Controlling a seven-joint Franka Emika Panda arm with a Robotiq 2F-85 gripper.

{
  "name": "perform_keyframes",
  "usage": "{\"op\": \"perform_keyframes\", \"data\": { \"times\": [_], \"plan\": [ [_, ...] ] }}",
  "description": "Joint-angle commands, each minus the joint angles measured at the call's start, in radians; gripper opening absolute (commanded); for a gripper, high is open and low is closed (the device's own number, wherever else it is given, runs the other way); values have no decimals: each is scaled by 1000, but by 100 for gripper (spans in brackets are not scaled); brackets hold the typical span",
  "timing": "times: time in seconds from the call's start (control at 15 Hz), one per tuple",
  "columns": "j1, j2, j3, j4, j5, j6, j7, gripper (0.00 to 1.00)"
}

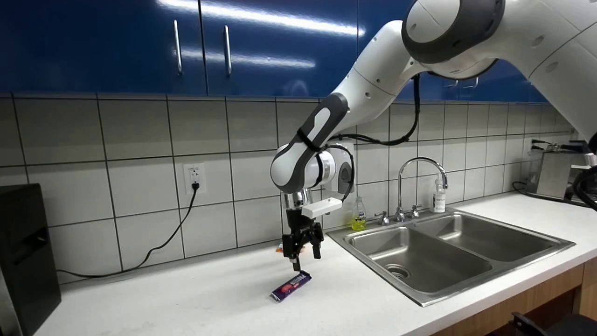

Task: Move the chocolate bar to the sink

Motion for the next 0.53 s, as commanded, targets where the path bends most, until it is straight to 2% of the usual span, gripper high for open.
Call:
{"op": "perform_keyframes", "data": {
  "times": [0.0, 0.47],
  "plan": [
    [-7, 2, 8, 4, -6, -3, 4, 100],
    [-6, 43, 1, 37, -16, 4, -3, 100]
  ]
}}
